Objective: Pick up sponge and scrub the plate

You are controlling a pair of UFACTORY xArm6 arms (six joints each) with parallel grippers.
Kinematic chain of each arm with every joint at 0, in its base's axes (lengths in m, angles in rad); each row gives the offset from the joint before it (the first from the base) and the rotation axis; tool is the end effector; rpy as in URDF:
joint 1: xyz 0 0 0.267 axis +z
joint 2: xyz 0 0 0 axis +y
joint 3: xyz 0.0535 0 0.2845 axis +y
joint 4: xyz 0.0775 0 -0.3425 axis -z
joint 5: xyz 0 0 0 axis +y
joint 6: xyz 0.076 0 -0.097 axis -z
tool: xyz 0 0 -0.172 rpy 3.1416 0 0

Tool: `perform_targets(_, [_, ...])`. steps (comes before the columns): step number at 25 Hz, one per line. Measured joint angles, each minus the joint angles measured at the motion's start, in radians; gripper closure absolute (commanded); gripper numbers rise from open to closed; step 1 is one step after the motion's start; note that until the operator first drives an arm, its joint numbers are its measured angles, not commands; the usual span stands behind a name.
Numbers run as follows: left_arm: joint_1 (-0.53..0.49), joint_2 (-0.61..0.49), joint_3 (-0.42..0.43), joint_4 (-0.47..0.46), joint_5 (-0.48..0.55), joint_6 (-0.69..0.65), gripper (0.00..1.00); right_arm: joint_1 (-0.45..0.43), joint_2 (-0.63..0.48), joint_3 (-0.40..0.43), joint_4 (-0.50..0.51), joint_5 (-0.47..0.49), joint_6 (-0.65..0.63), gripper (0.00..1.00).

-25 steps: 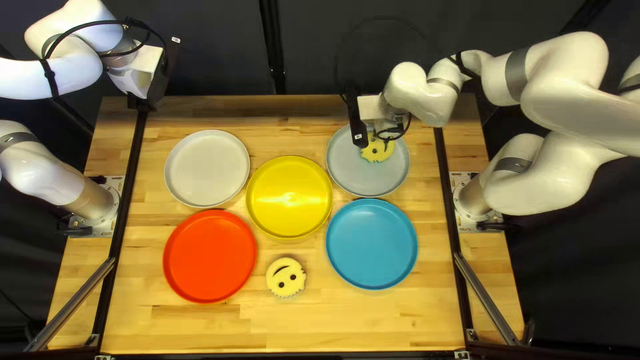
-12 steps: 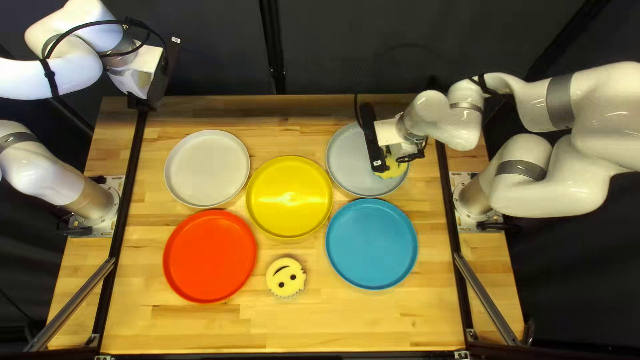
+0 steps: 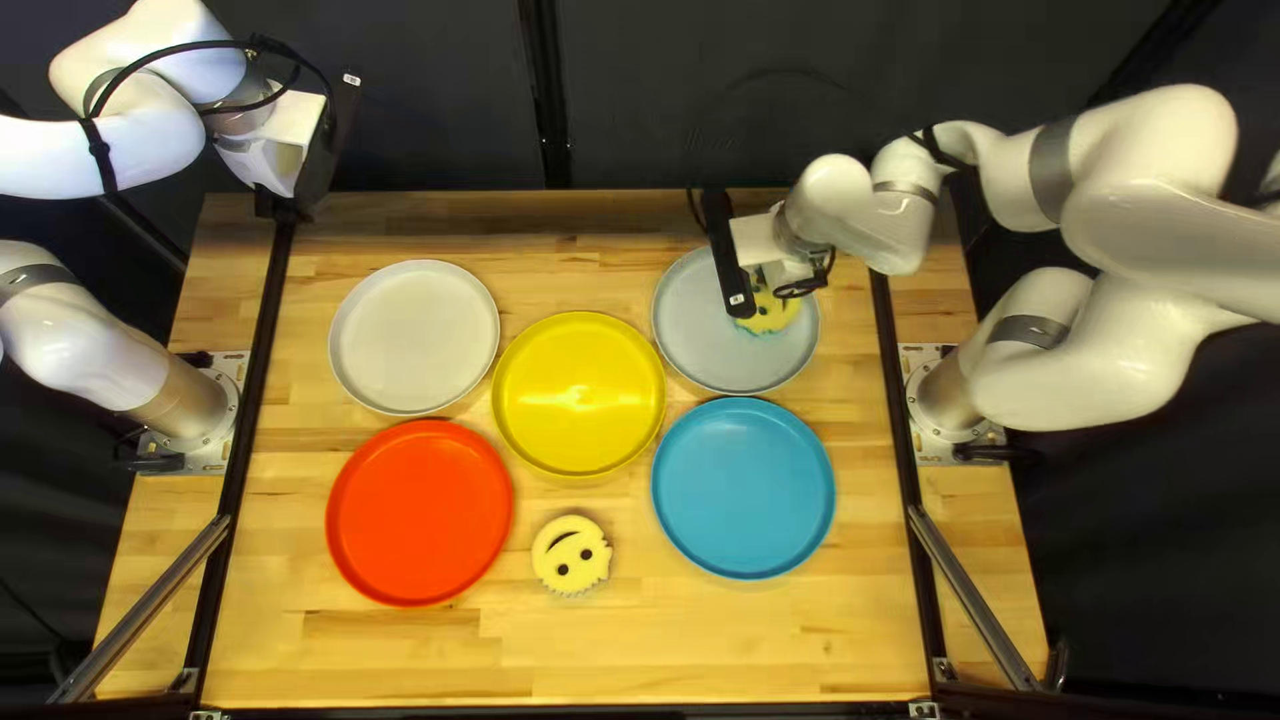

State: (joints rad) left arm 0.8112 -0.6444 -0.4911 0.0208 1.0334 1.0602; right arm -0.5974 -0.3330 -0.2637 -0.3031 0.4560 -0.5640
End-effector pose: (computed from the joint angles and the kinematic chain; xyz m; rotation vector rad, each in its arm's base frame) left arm 0.2162 0.2334 0.1926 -3.0222 0.3932 -0.0698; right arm 0.2636 -0.1975 0.0592 2.9184 0.3368 0.0487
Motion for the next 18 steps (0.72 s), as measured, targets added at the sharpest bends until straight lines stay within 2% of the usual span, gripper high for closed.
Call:
perform_targets(4, [0.000,0.000,0.000,0.000,0.000,0.000,0.00,0.003,-0.020,0.004,-0.006,0.015,0.003,1.00])
perform_targets(9, [0.000,0.000,0.000,0.000,0.000,0.000,0.00,0.026,-0.066,0.058,-0.021,0.013,0.033,1.00])
perform_targets(14, [0.000,0.000,0.000,0.000,0.000,0.000,0.00,0.094,-0.158,0.114,-0.031,0.060,0.085,1.00])
perform_targets(18, [0.000,0.000,0.000,0.000,0.000,0.000,0.00,0.138,-0.180,0.134,-0.045,0.072,0.129,1.00])
